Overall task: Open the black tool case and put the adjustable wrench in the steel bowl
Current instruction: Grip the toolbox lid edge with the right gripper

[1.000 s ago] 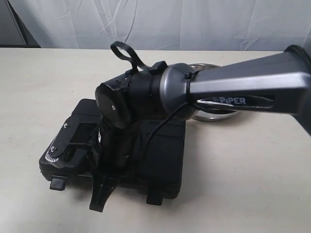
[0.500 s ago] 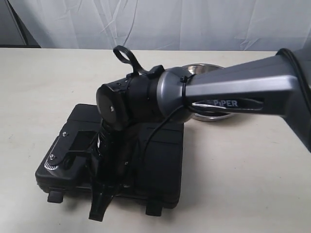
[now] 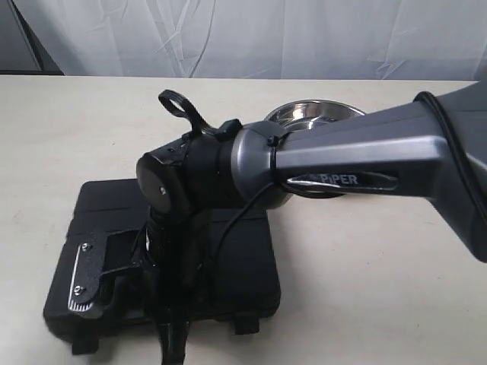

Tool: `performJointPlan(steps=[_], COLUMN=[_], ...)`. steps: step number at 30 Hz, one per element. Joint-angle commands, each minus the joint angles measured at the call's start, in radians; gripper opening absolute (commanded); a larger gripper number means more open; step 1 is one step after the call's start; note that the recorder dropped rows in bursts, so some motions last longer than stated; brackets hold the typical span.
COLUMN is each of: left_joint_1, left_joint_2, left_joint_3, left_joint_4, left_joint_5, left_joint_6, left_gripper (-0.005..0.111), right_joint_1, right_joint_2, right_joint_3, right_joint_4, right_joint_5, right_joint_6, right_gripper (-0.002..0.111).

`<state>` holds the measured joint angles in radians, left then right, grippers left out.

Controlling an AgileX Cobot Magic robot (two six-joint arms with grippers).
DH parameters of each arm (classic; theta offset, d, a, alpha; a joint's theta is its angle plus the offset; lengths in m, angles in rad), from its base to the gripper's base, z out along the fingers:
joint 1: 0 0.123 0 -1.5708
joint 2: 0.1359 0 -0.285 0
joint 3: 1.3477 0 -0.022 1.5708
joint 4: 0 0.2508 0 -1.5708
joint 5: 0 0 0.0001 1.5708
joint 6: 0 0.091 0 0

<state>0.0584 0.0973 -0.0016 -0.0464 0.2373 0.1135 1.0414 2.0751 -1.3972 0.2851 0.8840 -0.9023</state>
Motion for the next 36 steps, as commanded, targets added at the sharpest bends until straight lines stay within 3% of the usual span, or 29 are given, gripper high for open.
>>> performJointPlan(steps=[1,18,24,26,29,36], left_joint_1=[0.002,0.002,0.002,0.002,0.002,0.002], left_joint_2=[-0.004,-0.004,-0.004,-0.004,-0.004,-0.004], left_joint_3=[0.002,0.002,0.002,0.002,0.002,0.002], left_joint_4=[0.002,0.002,0.002,0.002,0.002,0.002], left_joint_5=[-0.005,-0.005,-0.005,-0.005,-0.005,-0.005], left_joint_6=[-0.002,-0.002,-0.002,-0.002,-0.002,-0.002], left_gripper=[0.000,0.000,0.000,0.000,0.000,0.000], right_joint_1=[0.037,0.041,0.041,0.041,0.041,0.041], right_joint_2=[-0.020,-0.020,-0.020,-0.020,-0.020,-0.038], right_joint_3=[-0.005,-0.005,-0.005,-0.005,-0.005,-0.005], right_joint_4=[0.162,0.145,0.135,0.123,0.117,0.101], right_joint_5=[0.055,0.001,0.000,0.000,0.008,0.025], right_joint_6=[-0.164,-0.112,-0.096,-0.093,-0.093,-0.088], right_gripper=[-0.001,0.000,0.023,0.021,0.000,-0.001])
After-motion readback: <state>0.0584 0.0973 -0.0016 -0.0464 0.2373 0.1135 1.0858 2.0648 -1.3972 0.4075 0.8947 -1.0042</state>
